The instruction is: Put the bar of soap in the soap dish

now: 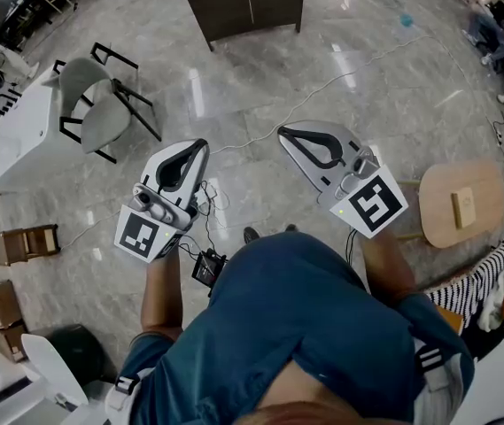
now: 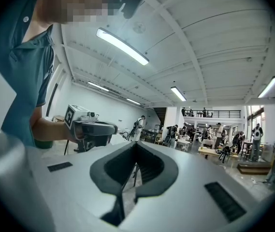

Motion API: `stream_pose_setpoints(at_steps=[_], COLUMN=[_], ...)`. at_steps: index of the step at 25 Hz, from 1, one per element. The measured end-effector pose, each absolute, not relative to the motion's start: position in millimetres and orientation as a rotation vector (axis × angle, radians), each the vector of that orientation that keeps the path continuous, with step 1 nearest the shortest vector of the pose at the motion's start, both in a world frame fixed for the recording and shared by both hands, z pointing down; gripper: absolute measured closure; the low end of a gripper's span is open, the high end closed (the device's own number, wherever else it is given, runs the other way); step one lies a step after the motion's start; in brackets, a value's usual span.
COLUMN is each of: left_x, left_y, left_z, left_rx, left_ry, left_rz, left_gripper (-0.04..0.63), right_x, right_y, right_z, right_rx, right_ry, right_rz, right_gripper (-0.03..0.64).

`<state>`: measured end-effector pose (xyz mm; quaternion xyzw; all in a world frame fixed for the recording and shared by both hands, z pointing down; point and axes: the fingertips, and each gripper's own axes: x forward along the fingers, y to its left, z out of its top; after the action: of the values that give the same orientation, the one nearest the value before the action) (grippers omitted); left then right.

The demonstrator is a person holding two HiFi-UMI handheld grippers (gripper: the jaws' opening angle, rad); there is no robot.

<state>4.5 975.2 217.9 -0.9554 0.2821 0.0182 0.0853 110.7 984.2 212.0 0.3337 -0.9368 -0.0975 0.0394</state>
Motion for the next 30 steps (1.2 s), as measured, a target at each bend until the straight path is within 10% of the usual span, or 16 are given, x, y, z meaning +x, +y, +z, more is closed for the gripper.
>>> stream_pose_setpoints(at_steps=[30], left_x=[-2.5], left_y=[875.3], left_z=[229.0], left_rx=[-2.749], left_ry=[0.913], left_rz=[0.057], left_gripper=[0.592], right_x=[89.7], right_y=[878.8], right_z=[214.2], right_rx=[1.055], right_ry=[-2.833], right_rz=[-0.458], right_gripper=[0.601])
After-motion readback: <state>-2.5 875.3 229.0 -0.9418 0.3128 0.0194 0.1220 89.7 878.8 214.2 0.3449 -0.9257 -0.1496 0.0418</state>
